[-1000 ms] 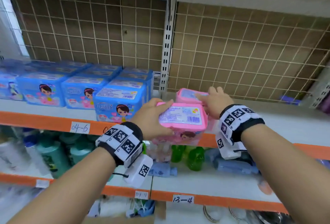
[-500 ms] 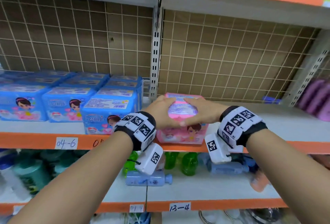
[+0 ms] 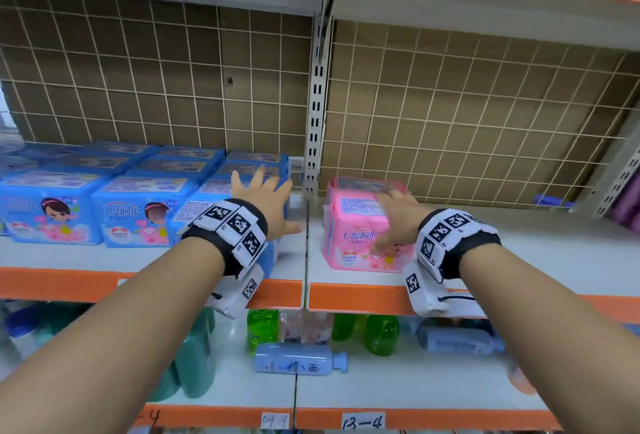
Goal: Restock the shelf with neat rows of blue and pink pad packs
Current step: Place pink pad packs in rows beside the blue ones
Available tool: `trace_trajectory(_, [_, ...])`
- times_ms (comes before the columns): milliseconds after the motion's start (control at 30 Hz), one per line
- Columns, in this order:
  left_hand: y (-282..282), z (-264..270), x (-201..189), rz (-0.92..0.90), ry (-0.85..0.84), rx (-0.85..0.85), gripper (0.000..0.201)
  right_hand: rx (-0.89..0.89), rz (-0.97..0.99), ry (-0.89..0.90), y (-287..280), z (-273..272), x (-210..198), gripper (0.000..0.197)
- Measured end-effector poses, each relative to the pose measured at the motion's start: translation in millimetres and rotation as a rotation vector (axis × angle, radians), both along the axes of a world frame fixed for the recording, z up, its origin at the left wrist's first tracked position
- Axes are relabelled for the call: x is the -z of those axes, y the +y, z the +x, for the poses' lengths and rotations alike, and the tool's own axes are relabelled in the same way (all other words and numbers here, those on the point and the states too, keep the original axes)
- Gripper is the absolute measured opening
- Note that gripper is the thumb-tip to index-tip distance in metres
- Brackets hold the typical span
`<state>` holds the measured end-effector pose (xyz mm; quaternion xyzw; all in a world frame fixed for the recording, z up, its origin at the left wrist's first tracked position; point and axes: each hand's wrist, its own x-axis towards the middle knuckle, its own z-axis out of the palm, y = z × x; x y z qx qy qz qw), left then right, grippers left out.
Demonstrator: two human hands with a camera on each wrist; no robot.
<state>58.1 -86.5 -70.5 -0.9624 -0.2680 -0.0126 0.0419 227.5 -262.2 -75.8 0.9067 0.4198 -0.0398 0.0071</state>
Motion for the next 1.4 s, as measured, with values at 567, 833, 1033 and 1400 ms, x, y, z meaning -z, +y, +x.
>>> trace_trajectory(567, [11.5, 3.0, 9.9, -0.215, -0.091, 0.012, 0.083, 0.028, -0.044, -0.052, 91.9, 42.7, -10.6, 0.097])
trace_trajectory(833, [12.3, 1.5, 11.1, -0.216, -0.122, 0.026, 0.081, 0.065, -0.022, -0.073, 96.6, 49.2, -1.7, 0.096])
trace_trajectory(1033, [11.2, 1.1, 10.8, -0.208, -0.124, 0.036, 0.077, -0.012, -0.08, -0.119, 96.1, 48.7, -2.6, 0.103])
trace_trajectory(1400, [13.6, 4.0, 14.5, -0.177, -0.144, 0.047, 0.073, -0.066, -0.144, -0.202, 94.6, 46.4, -5.9, 0.113])
